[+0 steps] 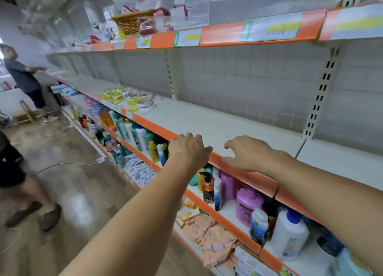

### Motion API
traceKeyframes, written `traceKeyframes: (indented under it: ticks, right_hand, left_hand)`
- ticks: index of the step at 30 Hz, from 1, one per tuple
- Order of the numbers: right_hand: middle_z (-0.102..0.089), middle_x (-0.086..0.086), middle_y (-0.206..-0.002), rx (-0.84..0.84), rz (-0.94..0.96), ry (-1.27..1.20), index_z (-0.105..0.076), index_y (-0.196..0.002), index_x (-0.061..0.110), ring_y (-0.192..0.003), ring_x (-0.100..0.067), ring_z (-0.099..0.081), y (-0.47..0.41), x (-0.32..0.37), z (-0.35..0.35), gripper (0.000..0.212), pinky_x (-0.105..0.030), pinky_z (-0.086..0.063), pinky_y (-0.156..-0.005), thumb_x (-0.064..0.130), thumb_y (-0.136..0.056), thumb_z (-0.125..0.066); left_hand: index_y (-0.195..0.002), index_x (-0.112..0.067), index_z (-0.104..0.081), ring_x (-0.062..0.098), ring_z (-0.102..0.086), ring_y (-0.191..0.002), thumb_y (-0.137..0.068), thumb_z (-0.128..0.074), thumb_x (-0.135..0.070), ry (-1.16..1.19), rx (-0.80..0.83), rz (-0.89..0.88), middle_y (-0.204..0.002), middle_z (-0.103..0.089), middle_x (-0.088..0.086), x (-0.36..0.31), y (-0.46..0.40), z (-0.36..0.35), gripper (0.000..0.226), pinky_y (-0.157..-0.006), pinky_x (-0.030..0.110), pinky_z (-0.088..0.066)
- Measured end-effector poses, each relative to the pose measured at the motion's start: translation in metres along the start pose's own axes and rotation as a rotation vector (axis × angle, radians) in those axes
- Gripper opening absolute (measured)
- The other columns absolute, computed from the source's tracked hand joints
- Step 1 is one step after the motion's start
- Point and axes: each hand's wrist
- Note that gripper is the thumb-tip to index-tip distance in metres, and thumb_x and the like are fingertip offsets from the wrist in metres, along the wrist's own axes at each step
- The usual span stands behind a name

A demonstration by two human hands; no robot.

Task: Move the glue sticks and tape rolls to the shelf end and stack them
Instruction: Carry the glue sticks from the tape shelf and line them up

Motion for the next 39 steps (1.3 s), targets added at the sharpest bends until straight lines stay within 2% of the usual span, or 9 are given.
traceKeyframes:
  ticks: [6,11,15,20,26,31,35,39]
  right_hand:
    - [-0.063,0.000,-0.122,0.068,0.065,0.003,-0.062,-0.118,0.028,-0.112,-0.025,-0.058,-0.065,0.024,-0.012,0.040,-0.043,-0.051,-0.090,0.048,-0.086,-0.051]
    - [-0.062,0.001,-0.123,0.078,0.144,0.017,-0.060,-0.123,0.029,-0.113,-0.023,-0.058,-0.123,0.047,-0.019,0.040,-0.041,-0.052,-0.090,0.048,-0.089,-0.051]
    - [-0.061,-0.001,-0.119,0.104,0.221,0.044,-0.061,-0.120,0.027,-0.110,-0.024,-0.058,-0.169,0.073,-0.025,0.034,-0.035,-0.048,-0.080,0.042,-0.090,-0.053]
    - [-0.059,-0.004,-0.117,0.097,0.279,0.023,-0.061,-0.122,0.024,-0.109,-0.027,-0.059,-0.220,0.104,-0.032,0.039,-0.040,-0.052,-0.084,0.040,-0.087,-0.056]
    - [-0.058,-0.005,-0.114,0.108,0.294,-0.001,-0.061,-0.120,0.022,-0.108,-0.028,-0.058,-0.306,0.154,-0.043,0.041,-0.042,-0.051,-0.087,0.045,-0.086,-0.057]
    - [-0.057,-0.006,-0.117,0.075,0.295,-0.035,-0.059,-0.123,0.022,-0.113,-0.029,-0.057,-0.379,0.219,-0.059,0.041,-0.039,-0.050,-0.088,0.046,-0.089,-0.056]
    - [-0.057,-0.003,-0.120,0.070,0.283,-0.083,-0.060,-0.123,0.022,-0.115,-0.027,-0.056,-0.424,0.270,-0.068,0.038,-0.036,-0.049,-0.086,0.043,-0.091,-0.057]
    - [-0.056,-0.002,-0.128,0.032,0.251,-0.101,-0.057,-0.131,0.021,-0.119,-0.026,-0.054,-0.468,0.302,-0.069,0.044,-0.040,-0.050,-0.091,0.042,-0.092,-0.056]
  left_hand:
    - [-0.131,-0.017,-0.050,0.029,-0.051,-0.118,-0.099,-0.034,-0.058,0.056,0.050,0.053,-0.125,-0.055,0.007,0.038,-0.041,-0.026,0.054,-0.093,0.041,-0.039]
    - [-0.124,-0.017,-0.053,0.028,-0.053,-0.113,-0.099,-0.035,-0.056,0.087,0.048,0.128,-0.119,-0.056,0.007,0.075,-0.077,-0.036,0.050,-0.086,0.039,-0.039]
    - [-0.125,-0.017,-0.052,0.029,-0.053,-0.114,-0.099,-0.035,-0.056,0.095,0.056,0.176,-0.119,-0.056,0.008,0.109,-0.105,-0.045,0.050,-0.087,0.039,-0.039]
    - [-0.121,-0.017,-0.053,0.029,-0.055,-0.111,-0.100,-0.030,-0.057,0.121,0.087,0.236,-0.119,-0.057,0.007,0.155,-0.135,-0.065,0.051,-0.087,0.040,-0.040]
    - [-0.126,-0.015,-0.050,0.030,-0.053,-0.115,-0.101,-0.029,-0.056,0.119,0.091,0.278,-0.123,-0.055,0.009,0.236,-0.184,-0.080,0.053,-0.091,0.043,-0.042]
    - [-0.129,-0.015,-0.049,0.030,-0.052,-0.118,-0.102,-0.029,-0.054,0.106,0.075,0.244,-0.126,-0.054,0.010,0.312,-0.232,-0.094,0.052,-0.091,0.044,-0.042]
    - [-0.131,-0.014,-0.048,0.031,-0.049,-0.122,-0.102,-0.030,-0.053,0.092,0.103,0.217,-0.129,-0.052,0.011,0.377,-0.267,-0.109,0.052,-0.097,0.044,-0.039]
    - [-0.129,-0.015,-0.049,0.032,-0.051,-0.117,-0.101,-0.030,-0.055,0.122,0.079,0.216,-0.125,-0.054,0.011,0.426,-0.301,-0.118,0.052,-0.091,0.042,-0.042]
Point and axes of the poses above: each hand's wrist, its own y-axis away from the middle knuckle, its own z-axis out of the back of the hand, x = y × z
